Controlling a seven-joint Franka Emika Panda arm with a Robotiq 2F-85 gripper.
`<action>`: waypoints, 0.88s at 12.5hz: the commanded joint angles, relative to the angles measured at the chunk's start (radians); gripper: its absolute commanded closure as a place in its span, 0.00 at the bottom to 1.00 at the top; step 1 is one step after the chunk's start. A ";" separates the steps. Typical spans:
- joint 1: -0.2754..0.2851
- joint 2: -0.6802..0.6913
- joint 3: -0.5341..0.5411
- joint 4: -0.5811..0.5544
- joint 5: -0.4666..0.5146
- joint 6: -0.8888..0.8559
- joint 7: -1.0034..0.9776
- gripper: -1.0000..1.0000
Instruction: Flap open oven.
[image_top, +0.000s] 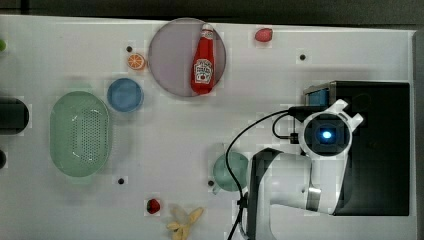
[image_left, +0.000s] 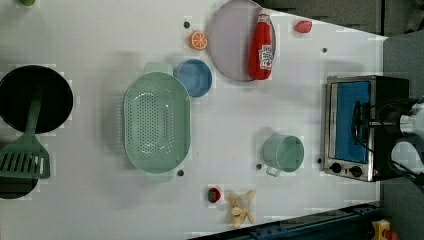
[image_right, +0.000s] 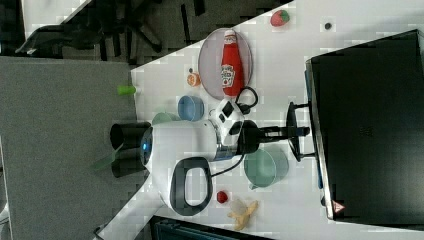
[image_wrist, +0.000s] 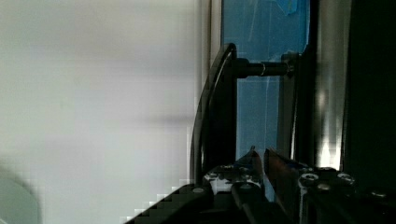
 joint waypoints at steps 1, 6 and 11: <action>0.069 0.015 0.055 -0.053 -0.074 0.005 0.191 0.83; 0.111 0.105 0.124 -0.056 -0.235 0.001 0.474 0.83; 0.188 0.243 0.153 -0.026 -0.438 -0.027 0.794 0.83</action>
